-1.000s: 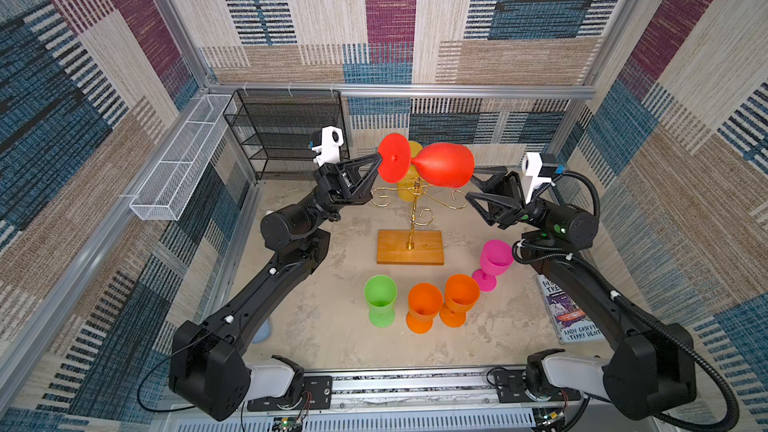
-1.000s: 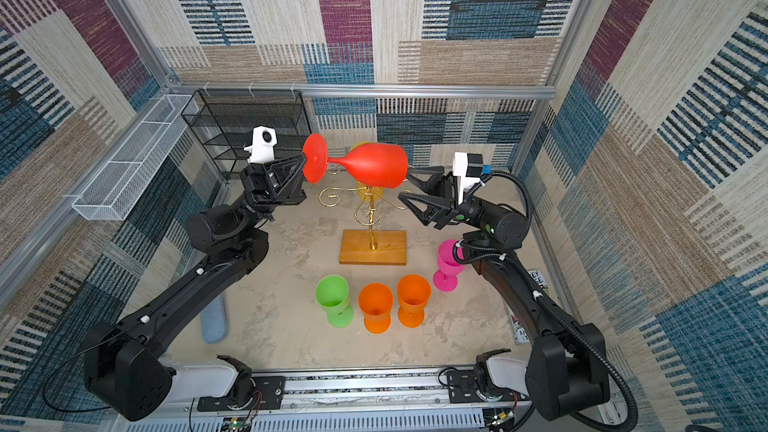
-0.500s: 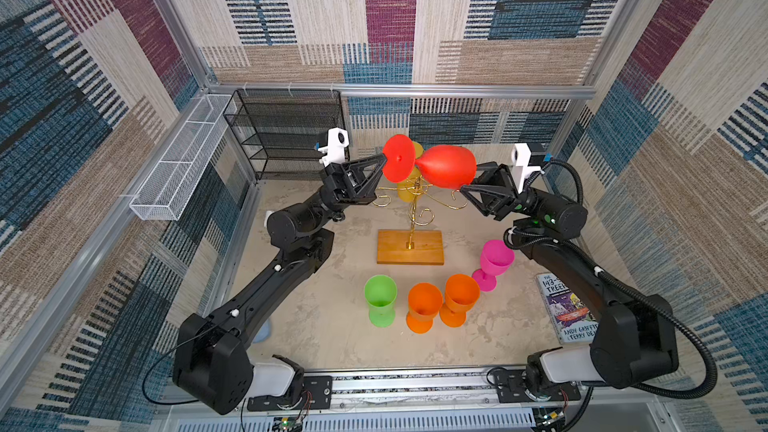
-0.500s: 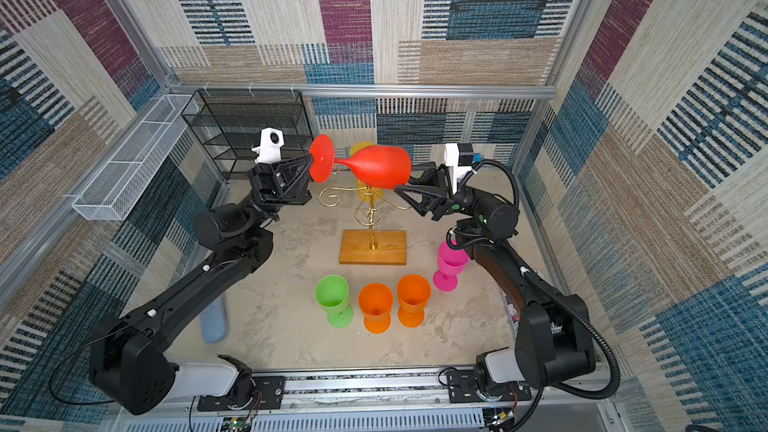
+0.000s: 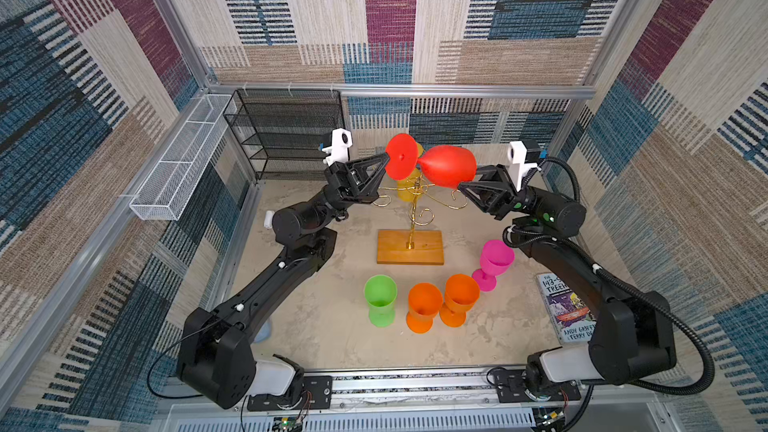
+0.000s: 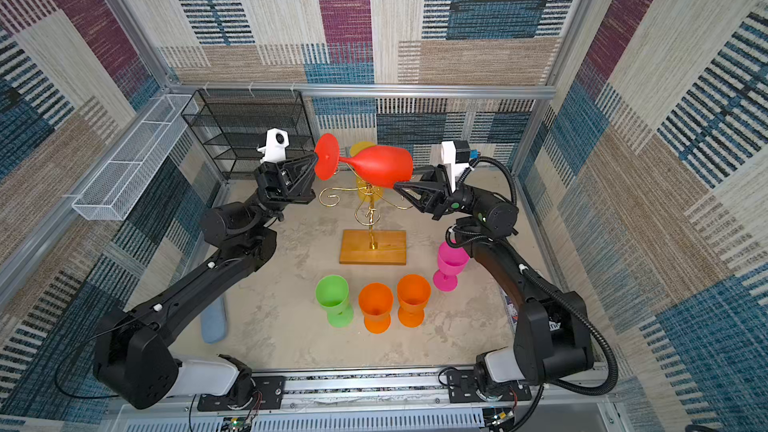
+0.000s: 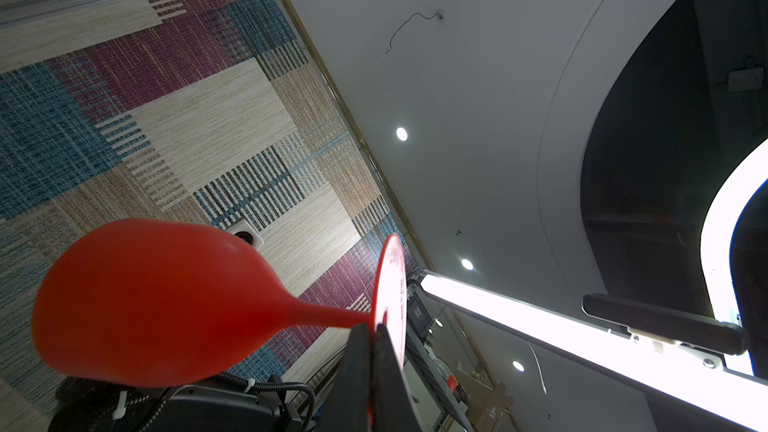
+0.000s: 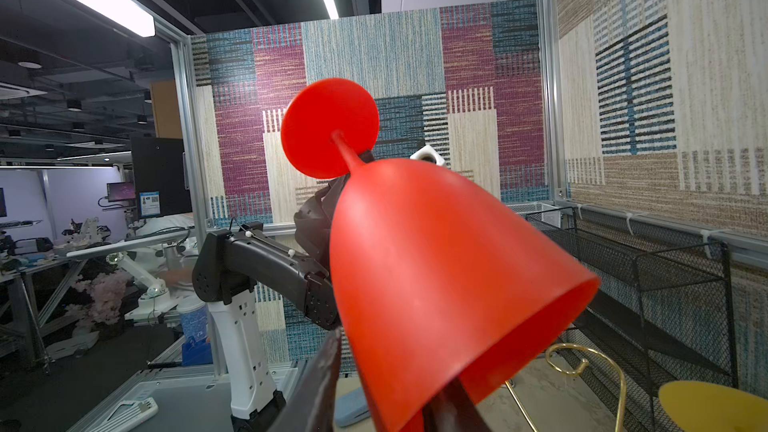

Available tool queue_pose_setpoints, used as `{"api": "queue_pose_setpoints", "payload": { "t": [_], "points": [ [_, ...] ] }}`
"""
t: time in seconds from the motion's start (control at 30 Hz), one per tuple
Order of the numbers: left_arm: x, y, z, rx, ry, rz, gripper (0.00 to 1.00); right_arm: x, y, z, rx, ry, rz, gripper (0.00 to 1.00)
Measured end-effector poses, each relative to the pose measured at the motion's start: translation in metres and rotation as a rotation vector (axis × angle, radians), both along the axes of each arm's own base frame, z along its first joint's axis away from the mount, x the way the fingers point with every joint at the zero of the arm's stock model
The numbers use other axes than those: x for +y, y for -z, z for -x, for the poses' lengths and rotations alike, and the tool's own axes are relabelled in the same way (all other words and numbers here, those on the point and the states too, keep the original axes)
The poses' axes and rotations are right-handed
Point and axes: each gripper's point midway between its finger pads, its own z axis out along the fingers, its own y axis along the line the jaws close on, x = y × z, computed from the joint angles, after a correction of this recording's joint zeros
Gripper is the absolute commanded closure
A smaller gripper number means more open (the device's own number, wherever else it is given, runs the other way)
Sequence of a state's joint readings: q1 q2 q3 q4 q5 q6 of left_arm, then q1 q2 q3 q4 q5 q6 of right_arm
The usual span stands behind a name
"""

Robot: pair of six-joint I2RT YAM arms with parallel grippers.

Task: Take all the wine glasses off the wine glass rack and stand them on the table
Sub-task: 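Close the right gripper on the red glass bowl next to the left gripper, then carry the red glass away with the right gripper while the left gripper withdraws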

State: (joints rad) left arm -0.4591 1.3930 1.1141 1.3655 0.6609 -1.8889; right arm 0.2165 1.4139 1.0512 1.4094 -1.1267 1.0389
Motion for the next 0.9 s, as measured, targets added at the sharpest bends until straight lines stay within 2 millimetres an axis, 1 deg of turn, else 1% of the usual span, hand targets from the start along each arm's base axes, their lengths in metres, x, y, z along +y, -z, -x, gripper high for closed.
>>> {"api": "queue_pose_setpoints", "payload": {
  "t": [0.03, 0.1, 0.17, 0.43, 0.57, 0.63, 0.7, 0.8, 0.9],
  "points": [
    [0.0, 0.0, 0.0, 0.001, 0.0, 0.0, 1.0, 0.0, 0.0, 0.001, -0.001, 0.0, 0.0, 0.68],
    [0.0, 0.001, -0.001, 0.002, 0.0, 0.0, 1.0, 0.0, 0.0, 0.002, -0.001, 0.0, 0.001, 0.73],
    [0.0, 0.0, -0.001, 0.002, -0.001, 0.0, 1.0, 0.0, 0.001, 0.003, -0.002, -0.003, 0.004, 0.76],
    [0.0, 0.0, -0.001, -0.002, -0.002, 0.004, 1.0, -0.001, -0.002, 0.008, -0.015, -0.003, 0.003, 0.8],
    [0.001, 0.0, -0.001, -0.002, -0.004, 0.009, 1.0, -0.002, -0.004, 0.011, -0.031, 0.0, 0.003, 0.84],
    [0.002, 0.0, -0.003, 0.005, -0.008, 0.016, 1.0, -0.002, -0.005, 0.014, -0.047, 0.0, 0.007, 0.88],
    [0.002, 0.0, -0.005, 0.017, -0.01, 0.023, 1.0, -0.002, -0.005, 0.017, -0.064, 0.001, 0.012, 0.93],
    [0.002, 0.002, -0.013, 0.055, -0.018, 0.033, 1.0, -0.001, -0.006, 0.026, -0.106, -0.006, 0.028, 1.0],
    [0.001, 0.004, -0.015, 0.063, -0.017, 0.03, 0.99, -0.002, -0.007, 0.029, -0.129, 0.0, 0.032, 1.0]
  ]
}}
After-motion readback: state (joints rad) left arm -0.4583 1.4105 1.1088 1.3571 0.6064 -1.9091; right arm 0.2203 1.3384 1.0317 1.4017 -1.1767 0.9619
